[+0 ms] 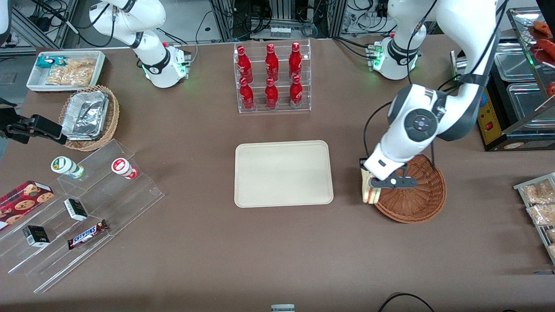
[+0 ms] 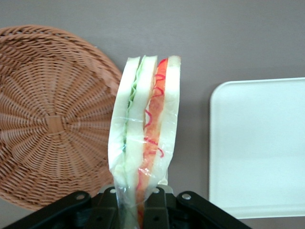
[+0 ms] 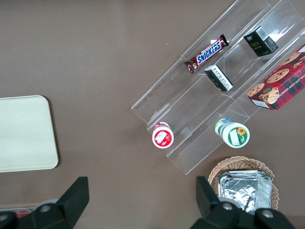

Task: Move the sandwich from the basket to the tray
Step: 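Lift the sandwich and carry it with the left gripper over the tray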

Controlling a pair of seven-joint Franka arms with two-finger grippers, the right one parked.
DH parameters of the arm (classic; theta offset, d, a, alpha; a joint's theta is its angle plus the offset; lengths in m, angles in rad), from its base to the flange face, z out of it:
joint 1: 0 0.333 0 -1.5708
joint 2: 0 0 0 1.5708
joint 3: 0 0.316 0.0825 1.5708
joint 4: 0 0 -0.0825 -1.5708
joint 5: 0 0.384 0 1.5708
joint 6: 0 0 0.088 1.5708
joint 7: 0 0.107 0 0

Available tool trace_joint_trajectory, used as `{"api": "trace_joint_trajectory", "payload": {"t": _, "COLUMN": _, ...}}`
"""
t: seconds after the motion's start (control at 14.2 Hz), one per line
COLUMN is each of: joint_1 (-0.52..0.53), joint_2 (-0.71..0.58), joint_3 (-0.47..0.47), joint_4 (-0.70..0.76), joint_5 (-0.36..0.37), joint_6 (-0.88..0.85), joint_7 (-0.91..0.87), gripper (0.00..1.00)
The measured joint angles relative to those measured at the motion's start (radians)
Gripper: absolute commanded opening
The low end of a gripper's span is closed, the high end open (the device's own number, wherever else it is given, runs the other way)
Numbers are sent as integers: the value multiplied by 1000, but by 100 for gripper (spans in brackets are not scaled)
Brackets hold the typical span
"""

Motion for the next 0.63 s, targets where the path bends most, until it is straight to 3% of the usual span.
{"api": "trace_joint_trajectory", "payload": {"t": 0.63, "joint_1": -224, "joint_2": 198, "joint_3": -8, "joint_4": 208, "joint_5": 97, "joint_6": -15, "joint_7": -337, "gripper": 11}}
